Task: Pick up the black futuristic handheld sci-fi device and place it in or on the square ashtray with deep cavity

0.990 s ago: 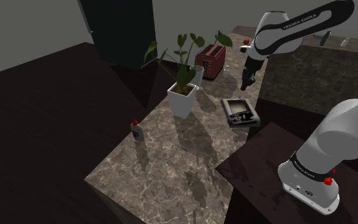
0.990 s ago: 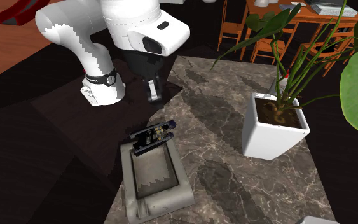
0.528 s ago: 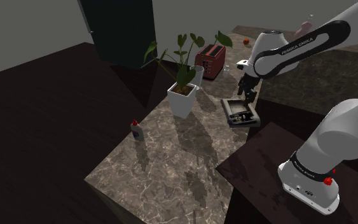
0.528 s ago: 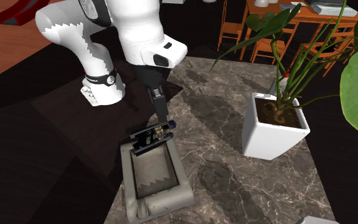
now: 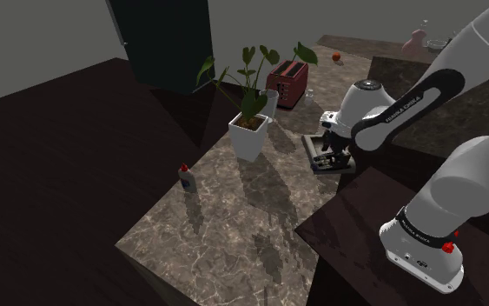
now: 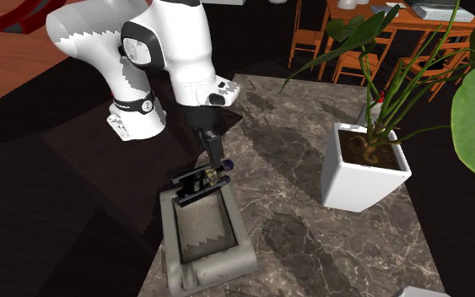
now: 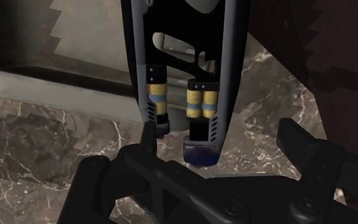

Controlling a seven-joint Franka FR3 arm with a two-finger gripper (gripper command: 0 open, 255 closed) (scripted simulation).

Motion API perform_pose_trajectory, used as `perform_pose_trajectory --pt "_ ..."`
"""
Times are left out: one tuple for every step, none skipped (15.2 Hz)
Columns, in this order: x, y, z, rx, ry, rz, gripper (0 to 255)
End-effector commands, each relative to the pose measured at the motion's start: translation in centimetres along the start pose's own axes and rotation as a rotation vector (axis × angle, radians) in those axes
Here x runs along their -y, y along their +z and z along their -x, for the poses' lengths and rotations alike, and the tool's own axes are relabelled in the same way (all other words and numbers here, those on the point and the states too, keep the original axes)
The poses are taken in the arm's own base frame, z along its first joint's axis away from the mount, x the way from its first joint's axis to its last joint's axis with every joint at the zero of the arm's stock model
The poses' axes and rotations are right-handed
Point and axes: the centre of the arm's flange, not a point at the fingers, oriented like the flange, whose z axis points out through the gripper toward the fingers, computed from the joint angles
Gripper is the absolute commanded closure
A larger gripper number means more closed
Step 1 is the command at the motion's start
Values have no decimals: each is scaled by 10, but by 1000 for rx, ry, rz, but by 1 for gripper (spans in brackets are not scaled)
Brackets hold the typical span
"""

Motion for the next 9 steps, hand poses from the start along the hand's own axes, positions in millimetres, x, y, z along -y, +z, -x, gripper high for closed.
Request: perform_pose_trajectory --pt "3 13 1 -1 -8 5 0" --pt "3 18 1 -1 -8 5 0" --pt "3 23 1 -1 -8 5 0" --pt "3 29 1 -1 -8 5 0" --pt "2 34 1 -1 -8 5 0" --pt "2 37 1 -1 -8 5 0" --pt "2 37 1 -1 -8 5 0" --pt "2 37 1 -1 -8 5 0" --pt "2 37 1 -1 -8 5 0"
